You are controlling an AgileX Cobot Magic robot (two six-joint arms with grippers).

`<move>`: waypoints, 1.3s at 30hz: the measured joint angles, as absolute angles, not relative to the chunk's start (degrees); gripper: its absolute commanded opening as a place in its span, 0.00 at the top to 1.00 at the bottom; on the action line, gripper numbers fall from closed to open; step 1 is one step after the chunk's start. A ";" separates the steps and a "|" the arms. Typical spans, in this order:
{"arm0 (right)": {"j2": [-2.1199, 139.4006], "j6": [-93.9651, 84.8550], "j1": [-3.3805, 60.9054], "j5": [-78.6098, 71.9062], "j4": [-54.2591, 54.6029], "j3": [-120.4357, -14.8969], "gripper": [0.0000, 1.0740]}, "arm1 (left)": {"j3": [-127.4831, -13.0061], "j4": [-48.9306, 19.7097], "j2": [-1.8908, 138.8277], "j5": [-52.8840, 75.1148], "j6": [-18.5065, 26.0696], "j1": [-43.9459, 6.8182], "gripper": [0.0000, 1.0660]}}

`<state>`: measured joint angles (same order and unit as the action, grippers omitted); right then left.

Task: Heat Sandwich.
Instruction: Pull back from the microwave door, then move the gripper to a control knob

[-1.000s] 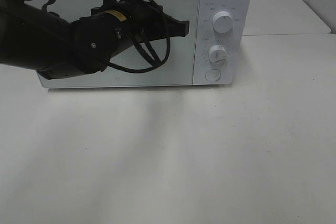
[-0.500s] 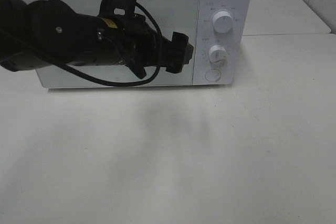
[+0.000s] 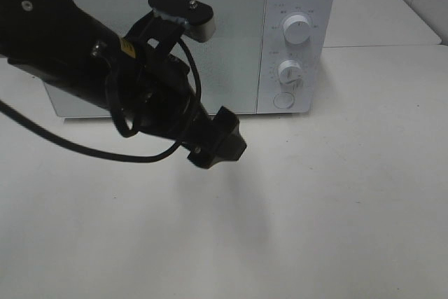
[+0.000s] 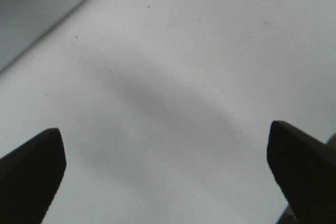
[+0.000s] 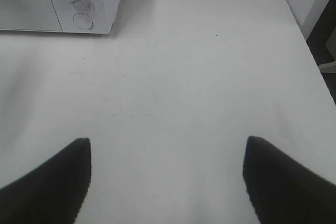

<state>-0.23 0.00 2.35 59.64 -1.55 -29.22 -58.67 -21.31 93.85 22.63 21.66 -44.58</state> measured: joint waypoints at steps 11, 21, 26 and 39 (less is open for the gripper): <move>-0.23 0.00 2.35 59.64 -1.55 -29.22 0.29 | -58.67 -6.07 90.81 39.53 6.19 -44.58 0.05; -0.23 0.00 2.35 59.64 -1.55 -29.22 0.29 | -58.67 0.00 90.53 50.25 -1.03 -39.99 0.05; -0.23 0.00 2.35 59.64 -1.55 -29.22 0.29 | -58.67 -1.60 90.53 54.60 -0.69 -29.56 0.05; -0.23 0.00 2.35 59.64 -1.55 -29.22 0.29 | -57.35 -3.38 86.12 59.24 -0.46 -13.98 0.05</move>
<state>-0.23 0.00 2.35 59.64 -1.55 -29.22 -57.35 -3.38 86.12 59.24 -0.46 -13.98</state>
